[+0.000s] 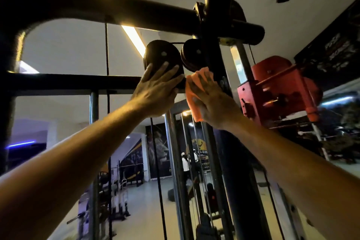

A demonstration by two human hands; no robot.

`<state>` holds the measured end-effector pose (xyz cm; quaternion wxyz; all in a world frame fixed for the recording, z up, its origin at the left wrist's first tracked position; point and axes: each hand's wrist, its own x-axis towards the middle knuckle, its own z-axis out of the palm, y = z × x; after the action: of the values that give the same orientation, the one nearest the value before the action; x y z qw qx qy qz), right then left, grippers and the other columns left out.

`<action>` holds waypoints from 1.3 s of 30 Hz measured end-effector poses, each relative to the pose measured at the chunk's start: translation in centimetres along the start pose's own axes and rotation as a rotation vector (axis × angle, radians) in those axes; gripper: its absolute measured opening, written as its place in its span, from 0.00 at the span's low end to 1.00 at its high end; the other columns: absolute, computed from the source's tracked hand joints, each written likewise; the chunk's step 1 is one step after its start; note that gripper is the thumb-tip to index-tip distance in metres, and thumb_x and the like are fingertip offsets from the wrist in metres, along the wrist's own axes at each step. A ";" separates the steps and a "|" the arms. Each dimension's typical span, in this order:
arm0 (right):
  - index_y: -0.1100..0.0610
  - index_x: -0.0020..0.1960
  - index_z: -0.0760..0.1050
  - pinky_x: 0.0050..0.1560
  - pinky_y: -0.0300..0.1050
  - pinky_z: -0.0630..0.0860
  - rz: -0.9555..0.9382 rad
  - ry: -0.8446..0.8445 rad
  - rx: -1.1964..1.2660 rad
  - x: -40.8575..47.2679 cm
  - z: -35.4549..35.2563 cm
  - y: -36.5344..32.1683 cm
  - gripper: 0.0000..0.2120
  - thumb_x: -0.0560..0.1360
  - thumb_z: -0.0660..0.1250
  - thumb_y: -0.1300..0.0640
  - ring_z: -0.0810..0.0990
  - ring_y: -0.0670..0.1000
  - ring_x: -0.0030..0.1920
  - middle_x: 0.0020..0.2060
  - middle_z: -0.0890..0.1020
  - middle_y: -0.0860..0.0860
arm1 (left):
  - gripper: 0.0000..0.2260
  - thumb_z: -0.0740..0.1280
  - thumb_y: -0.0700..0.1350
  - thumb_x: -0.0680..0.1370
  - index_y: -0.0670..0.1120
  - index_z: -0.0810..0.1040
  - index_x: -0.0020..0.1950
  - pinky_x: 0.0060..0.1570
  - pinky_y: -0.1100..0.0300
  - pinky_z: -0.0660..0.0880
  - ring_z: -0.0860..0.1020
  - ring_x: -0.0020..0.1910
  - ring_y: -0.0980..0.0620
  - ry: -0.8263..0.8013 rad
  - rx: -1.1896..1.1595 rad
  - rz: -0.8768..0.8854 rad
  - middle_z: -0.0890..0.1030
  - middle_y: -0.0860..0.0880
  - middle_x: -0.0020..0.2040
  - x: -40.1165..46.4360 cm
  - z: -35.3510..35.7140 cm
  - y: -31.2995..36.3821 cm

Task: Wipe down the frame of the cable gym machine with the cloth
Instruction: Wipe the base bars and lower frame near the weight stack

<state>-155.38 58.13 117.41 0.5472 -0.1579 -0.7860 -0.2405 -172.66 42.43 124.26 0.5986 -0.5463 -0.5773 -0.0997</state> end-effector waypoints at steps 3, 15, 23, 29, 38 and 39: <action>0.43 0.89 0.41 0.87 0.65 0.48 0.008 -0.032 -0.075 -0.2 -1.1 2.4 0.35 0.84 0.41 0.36 0.38 0.58 0.87 0.87 0.38 0.49 | 0.27 0.46 0.59 0.87 0.60 0.55 0.87 0.85 0.40 0.39 0.42 0.87 0.48 -0.014 -0.001 0.012 0.50 0.54 0.88 1.0 1.1 1.8; 0.52 0.87 0.61 0.84 0.61 0.55 0.075 0.273 0.121 0.3 -3.4 8.3 0.28 0.88 0.58 0.50 0.51 0.61 0.87 0.88 0.56 0.53 | 0.27 0.49 0.56 0.87 0.51 0.62 0.86 0.85 0.40 0.46 0.56 0.87 0.46 0.078 -0.167 -0.005 0.61 0.48 0.86 4.3 2.0 6.2; 0.43 0.89 0.39 0.86 0.63 0.41 0.129 0.154 0.310 0.9 2.4 7.3 0.35 0.85 0.40 0.35 0.39 0.57 0.88 0.88 0.38 0.50 | 0.27 0.52 0.54 0.90 0.52 0.51 0.89 0.80 0.50 0.33 0.41 0.87 0.50 0.083 -0.047 -0.145 0.47 0.51 0.89 7.6 3.4 7.5; 0.43 0.89 0.41 0.86 0.68 0.48 0.108 0.171 0.358 6.0 0.8 8.5 0.30 0.90 0.47 0.41 0.38 0.58 0.88 0.88 0.37 0.49 | 0.27 0.51 0.58 0.90 0.53 0.54 0.88 0.85 0.45 0.38 0.44 0.87 0.49 0.122 -0.025 -0.146 0.49 0.51 0.89 9.5 3.4 6.6; 0.44 0.88 0.37 0.87 0.62 0.47 0.099 0.135 0.368 3.0 2.8 9.0 0.33 0.88 0.42 0.35 0.39 0.57 0.88 0.88 0.36 0.49 | 0.27 0.47 0.57 0.89 0.52 0.54 0.88 0.86 0.45 0.39 0.41 0.87 0.49 0.162 -0.018 -0.139 0.46 0.48 0.89 9.0 3.8 6.9; 0.42 0.88 0.36 0.86 0.64 0.51 0.110 0.151 0.399 4.3 2.2 8.9 0.32 0.88 0.43 0.35 0.41 0.58 0.88 0.88 0.37 0.49 | 0.27 0.47 0.58 0.89 0.53 0.54 0.88 0.85 0.47 0.38 0.40 0.87 0.48 0.168 -0.026 -0.146 0.45 0.48 0.89 8.9 3.7 6.8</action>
<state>-154.04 66.73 122.63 0.6371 -0.0708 -0.7651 -0.0608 -166.93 52.47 126.76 0.6288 -0.5004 -0.5619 -0.1961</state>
